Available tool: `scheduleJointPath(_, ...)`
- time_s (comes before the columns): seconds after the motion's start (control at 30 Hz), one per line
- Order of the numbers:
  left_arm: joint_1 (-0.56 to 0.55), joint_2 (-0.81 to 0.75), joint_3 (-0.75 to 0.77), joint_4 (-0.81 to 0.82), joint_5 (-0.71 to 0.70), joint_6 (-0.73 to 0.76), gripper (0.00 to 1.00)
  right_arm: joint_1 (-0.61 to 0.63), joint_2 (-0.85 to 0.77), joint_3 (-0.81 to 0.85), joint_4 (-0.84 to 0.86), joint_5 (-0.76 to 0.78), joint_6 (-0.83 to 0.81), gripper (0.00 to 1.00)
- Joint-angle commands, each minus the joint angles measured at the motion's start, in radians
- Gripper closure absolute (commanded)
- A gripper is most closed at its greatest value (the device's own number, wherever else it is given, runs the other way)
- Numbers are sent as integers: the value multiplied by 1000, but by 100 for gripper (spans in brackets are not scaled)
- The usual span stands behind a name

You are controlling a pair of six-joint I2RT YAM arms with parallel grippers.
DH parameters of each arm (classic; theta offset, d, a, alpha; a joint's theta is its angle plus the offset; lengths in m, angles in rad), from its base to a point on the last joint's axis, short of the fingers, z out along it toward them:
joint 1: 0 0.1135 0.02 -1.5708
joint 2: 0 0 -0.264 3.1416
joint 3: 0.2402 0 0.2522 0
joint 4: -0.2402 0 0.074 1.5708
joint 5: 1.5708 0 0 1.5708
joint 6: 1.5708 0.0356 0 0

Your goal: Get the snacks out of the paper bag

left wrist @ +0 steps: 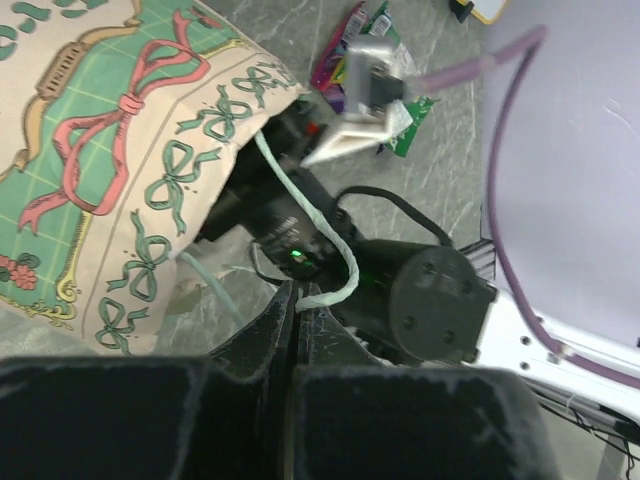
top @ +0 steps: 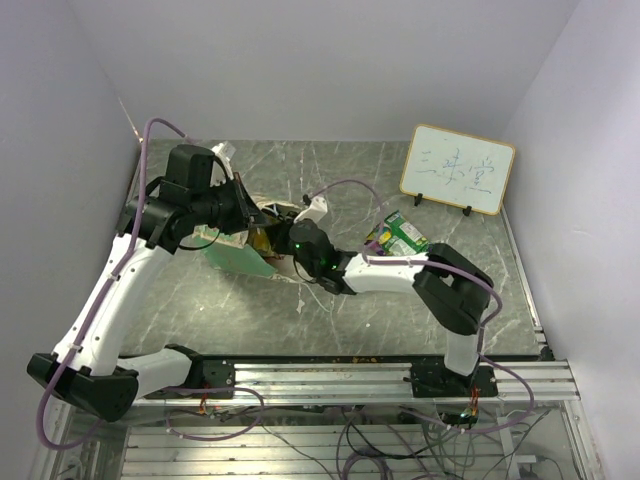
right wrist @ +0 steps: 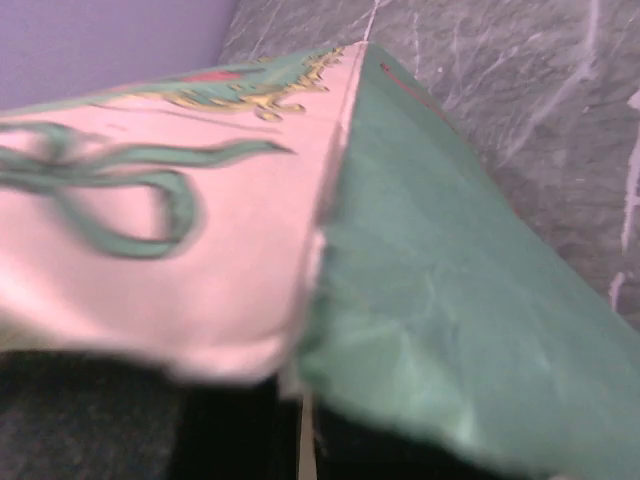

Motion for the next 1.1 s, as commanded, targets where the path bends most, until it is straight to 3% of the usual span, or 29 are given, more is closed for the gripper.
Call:
scheduleJointPath(0.0,-7,0,24,-20,-60,9,93,-7,-132,-61,19,24,-87,100)
scheduleJointPath(0.4,1,58,77,5,-80,38,93,-8,-537,-247,-241,-82,-308,100)
scheduleJointPath(0.8,10,76,48,57,-82,32,93,-11,-825,-184,-725,-182,-436,100)
scheduleJointPath(1.07,12,63,5,99,-86,21,93,-13,-986,-58,-1036,-52,-503,100)
